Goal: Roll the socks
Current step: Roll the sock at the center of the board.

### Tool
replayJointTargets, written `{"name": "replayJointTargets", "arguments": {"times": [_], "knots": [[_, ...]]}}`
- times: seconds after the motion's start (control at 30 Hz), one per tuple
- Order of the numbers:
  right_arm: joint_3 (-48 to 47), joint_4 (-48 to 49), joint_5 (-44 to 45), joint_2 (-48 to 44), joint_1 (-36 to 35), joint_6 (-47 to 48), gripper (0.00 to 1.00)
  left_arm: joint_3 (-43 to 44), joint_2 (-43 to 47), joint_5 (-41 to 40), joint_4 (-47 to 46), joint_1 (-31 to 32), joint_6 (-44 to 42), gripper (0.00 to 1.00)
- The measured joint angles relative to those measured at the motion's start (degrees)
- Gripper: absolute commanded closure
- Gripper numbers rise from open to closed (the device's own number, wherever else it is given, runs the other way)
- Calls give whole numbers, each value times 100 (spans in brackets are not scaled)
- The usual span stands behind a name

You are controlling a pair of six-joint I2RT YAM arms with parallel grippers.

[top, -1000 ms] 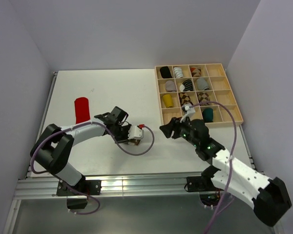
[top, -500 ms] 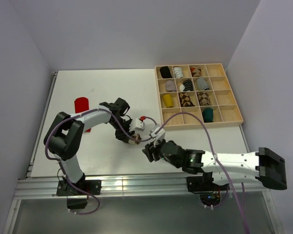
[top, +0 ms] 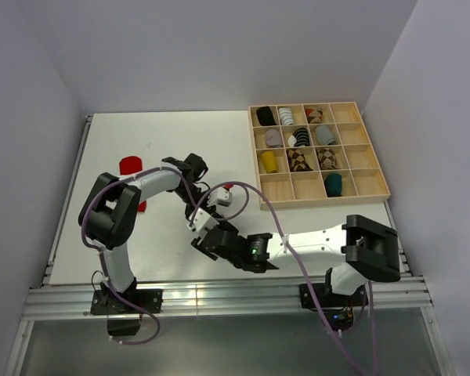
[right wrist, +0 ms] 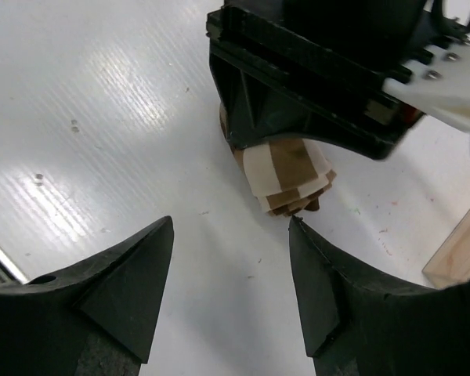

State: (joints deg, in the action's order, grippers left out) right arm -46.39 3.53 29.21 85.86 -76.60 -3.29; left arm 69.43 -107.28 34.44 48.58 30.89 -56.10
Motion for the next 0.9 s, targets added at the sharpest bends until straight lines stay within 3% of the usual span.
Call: {"name": "replayJointTargets", "arguments": {"times": [0.53,0.9], "knots": [[-1132,-881,-822,890,638,1003,27,297,-306,269,424,-57,-146,94],[-1248,-1182,-1305,1172,826,1241,26,450,-463,337,671,-59,-212,94]]}}
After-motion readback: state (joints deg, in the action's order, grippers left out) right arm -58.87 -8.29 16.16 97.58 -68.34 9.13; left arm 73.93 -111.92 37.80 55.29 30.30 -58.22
